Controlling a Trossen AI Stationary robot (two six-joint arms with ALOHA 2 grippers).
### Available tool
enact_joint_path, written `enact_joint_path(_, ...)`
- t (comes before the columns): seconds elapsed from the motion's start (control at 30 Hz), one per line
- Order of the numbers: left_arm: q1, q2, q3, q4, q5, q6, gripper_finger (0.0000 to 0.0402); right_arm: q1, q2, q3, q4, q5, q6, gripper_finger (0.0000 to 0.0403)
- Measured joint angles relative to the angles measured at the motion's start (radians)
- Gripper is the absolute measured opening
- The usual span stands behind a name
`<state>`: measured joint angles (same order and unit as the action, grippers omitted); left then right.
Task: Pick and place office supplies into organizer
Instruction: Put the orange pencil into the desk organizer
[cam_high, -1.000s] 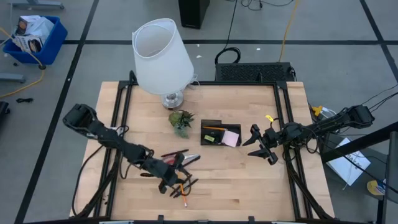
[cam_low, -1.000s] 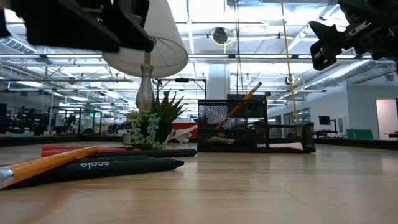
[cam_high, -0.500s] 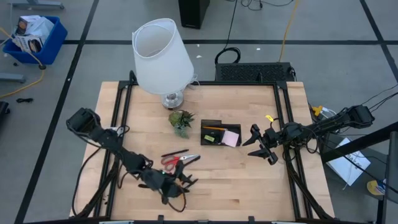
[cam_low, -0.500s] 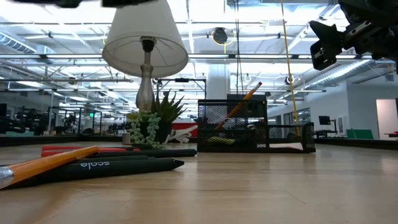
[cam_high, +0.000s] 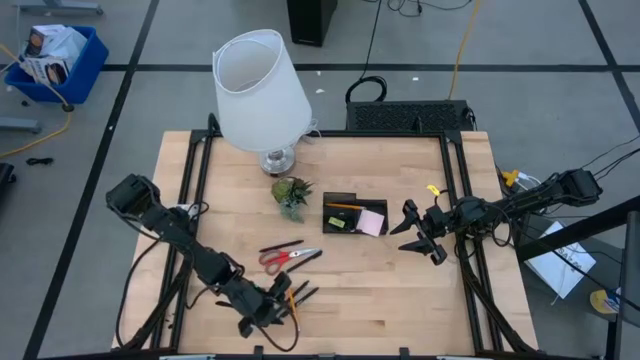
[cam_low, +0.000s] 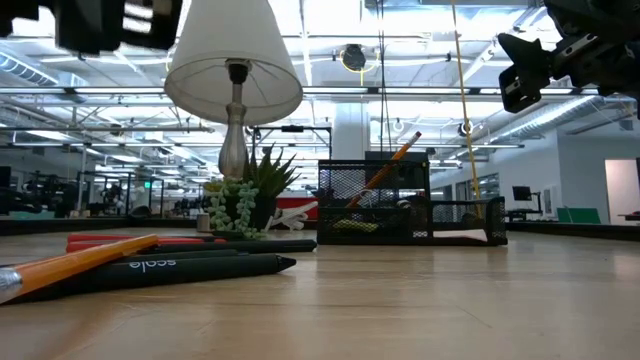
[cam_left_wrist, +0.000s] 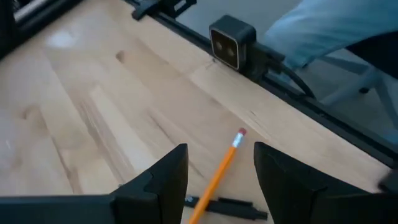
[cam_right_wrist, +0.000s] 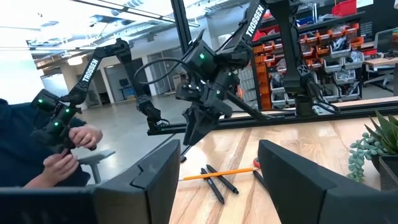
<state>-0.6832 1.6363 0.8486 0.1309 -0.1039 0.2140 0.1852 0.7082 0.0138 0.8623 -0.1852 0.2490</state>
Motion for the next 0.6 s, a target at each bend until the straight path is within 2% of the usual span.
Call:
enact_joint_path(0.1,-0.002,0.004,0.000,-0.024,0.003,-0.017,0.0189,0.000,0.000,0.000,0.000,0.000,0.000,0.0210)
enact_joint_path(0.27,-0.008,0.041,0.039,-0.078,0.088,-0.007,0.0189,0.000,0.000,0.000,0.000,0.000,0.000,0.0209)
enact_joint_path(0.6,-0.006,0.237,0.289,-0.316,0.113,0.114,0.0189,0.000,0.000,0.000,0.000,0.000,0.000,0.0208)
